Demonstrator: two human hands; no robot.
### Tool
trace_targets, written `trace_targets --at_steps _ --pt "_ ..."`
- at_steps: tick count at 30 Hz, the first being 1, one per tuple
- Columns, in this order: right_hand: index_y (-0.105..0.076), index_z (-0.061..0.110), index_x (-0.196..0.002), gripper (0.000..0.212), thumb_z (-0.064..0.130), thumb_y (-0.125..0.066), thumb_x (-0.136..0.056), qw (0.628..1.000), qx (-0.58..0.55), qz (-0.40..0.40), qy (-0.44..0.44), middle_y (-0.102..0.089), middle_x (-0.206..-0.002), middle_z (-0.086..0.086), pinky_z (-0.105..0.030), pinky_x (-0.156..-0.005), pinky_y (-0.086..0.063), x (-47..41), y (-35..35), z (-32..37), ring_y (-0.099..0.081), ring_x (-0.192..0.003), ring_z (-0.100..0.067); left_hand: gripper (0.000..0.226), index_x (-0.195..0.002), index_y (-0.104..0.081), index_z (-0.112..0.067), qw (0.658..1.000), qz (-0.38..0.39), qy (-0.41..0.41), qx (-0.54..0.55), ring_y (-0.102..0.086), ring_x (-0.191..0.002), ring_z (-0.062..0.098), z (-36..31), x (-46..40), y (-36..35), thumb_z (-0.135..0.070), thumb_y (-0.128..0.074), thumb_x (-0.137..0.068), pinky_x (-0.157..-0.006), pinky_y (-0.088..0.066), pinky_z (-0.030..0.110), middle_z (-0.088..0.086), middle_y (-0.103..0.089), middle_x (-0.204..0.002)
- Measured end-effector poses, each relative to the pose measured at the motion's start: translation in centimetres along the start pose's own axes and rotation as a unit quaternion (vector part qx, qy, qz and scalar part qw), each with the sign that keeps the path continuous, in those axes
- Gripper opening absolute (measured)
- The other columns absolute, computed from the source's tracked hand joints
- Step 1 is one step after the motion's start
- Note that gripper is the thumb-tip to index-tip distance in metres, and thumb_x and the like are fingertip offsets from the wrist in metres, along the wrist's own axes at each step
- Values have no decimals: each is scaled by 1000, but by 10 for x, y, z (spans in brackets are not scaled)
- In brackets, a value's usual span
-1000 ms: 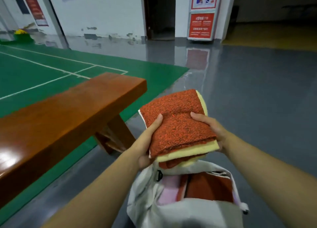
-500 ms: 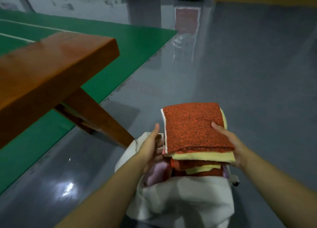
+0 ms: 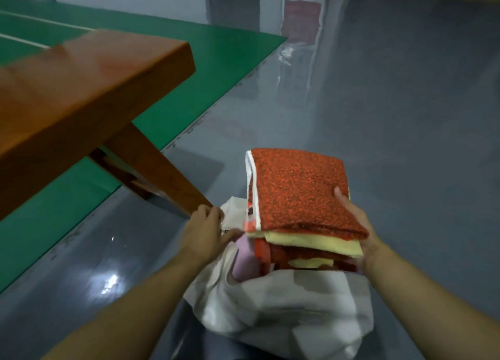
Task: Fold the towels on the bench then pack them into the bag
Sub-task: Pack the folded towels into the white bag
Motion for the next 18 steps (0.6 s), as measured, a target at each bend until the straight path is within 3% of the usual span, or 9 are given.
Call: trace_targets --at_steps 2,4,6,9,11,15,18 --pt "-79 11 -110 52 49 -72 -76 1000 -22 -8 -9 -72 -119 -17 -60 -91 -55 -3 0 -18 -71 -105 -37 54 -105 -56 -25 998 60 24 15 -52 -93 17 13 5 -10 -74 -58 -83 -74 -45 35 -5 -47 -105" --pt "-77 8 -107 47 43 -77 -76 999 -5 -25 -21 -73 -111 -21 -61 -89 -56 3 6 -38 -71 -101 -41 43 -101 -57 -27 997 51 9 52 -57 -91 17 12 9 -8 -68 -58 -88 -72 -46 35 -7 -53 -101" --pt "-79 7 -99 37 35 -79 -75 996 54 -24 -74 -74 -102 -21 -51 -86 -58 13 15 -63 -72 -92 -38 33 -99 -62 -23 989 22 32 145 -64 -88 19 14 7 -3 -54 -62 -91 -71 -48 33 -4 -65 -97" --pt "-74 8 -119 40 30 -72 -86 970 158 -22 -182 -73 -115 -20 -48 -88 -59 28 22 -96 -73 -102 -36 16 -93 -66 -16 968 16 83 237 -65 -86 19 23 -3 0 -32 -63 -95 -67 -45 27 -2 -70 -90" --pt "-68 9 -124 40 26 -71 -88 963 202 -20 -180 -72 -117 -20 -51 -94 -56 25 22 -95 -72 -105 -36 10 -96 -69 -14 957 25 107 269 -65 -90 17 29 -7 -1 -21 -63 -97 -69 -47 20 -3 -70 -92" --pt "-65 10 -128 44 25 -73 -87 955 238 -6 -176 -71 -120 -20 -53 -100 -52 17 21 -90 -70 -110 -37 19 -94 -74 -12 900 20 171 401 -70 -90 24 39 -4 -1 -23 -61 -100 -78 -54 34 7 -75 -92" --pt "-64 8 -129 45 24 -74 -88 950 253 -4 -180 -70 -122 -22 -58 -103 -50 12 29 -88 -68 -112 -39 31 -90 -75 -6 843 25 204 497 -69 -78 20 33 -3 4 -34 -64 -99 -68 -54 29 11 -76 -86"
Point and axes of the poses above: each hand's wrist, its own x-axis away from the middle knuckle, its own y-axis out of the back of the hand, z = x × y, the point moved 9 cm from there along -x, towards the middle knuckle
